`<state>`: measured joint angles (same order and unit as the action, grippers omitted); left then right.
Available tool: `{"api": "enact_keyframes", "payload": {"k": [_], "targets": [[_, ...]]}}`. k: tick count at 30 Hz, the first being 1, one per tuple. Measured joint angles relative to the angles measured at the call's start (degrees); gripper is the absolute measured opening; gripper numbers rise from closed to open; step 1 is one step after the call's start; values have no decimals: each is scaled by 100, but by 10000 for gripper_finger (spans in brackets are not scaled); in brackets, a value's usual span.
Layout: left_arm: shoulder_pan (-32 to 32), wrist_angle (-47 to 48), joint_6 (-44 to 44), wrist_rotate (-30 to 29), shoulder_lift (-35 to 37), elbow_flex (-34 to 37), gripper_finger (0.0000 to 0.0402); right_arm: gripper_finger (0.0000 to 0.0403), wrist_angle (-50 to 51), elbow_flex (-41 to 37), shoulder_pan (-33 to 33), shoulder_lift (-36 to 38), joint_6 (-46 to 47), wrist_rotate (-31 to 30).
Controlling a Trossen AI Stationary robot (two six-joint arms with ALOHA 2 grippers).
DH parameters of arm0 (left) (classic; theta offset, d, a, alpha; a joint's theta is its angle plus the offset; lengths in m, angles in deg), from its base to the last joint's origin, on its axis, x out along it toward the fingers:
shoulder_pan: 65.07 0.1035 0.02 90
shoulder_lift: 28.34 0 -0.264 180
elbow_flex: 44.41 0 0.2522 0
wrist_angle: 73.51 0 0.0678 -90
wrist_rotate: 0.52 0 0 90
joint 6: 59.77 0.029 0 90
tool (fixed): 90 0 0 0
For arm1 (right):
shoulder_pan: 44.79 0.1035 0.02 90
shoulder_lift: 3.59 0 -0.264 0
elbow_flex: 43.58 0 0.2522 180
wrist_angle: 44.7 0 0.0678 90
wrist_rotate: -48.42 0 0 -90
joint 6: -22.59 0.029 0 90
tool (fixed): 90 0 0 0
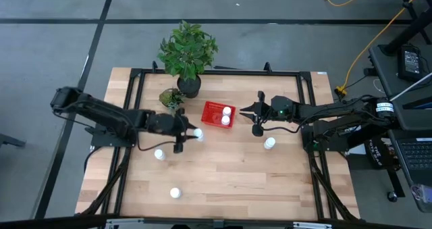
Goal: Pick and place pill bottles into a basket
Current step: Put the white medicine bottle into the red bin
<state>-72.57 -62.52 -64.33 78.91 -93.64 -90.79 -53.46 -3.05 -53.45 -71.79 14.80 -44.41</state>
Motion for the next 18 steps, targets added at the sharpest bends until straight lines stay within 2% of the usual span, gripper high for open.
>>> {"api": "enact_keyframes", "payload": {"k": [3, 9, 13, 18], "targets": [[420, -177, 250, 270, -86, 0, 145, 68, 2, 0, 0, 0, -17, 0], [1283, -766, 740, 1189, -505, 0, 145, 68, -20, 0, 0, 0, -11, -2], [1828, -961, 1055, 1318, -720, -126, 145, 68, -120, 0, -27, 0, -17, 0], [2447, -946, 1431, 2472, -1123, -539, 145, 68, -173, 0, -240, 0, -468, -9]]}}
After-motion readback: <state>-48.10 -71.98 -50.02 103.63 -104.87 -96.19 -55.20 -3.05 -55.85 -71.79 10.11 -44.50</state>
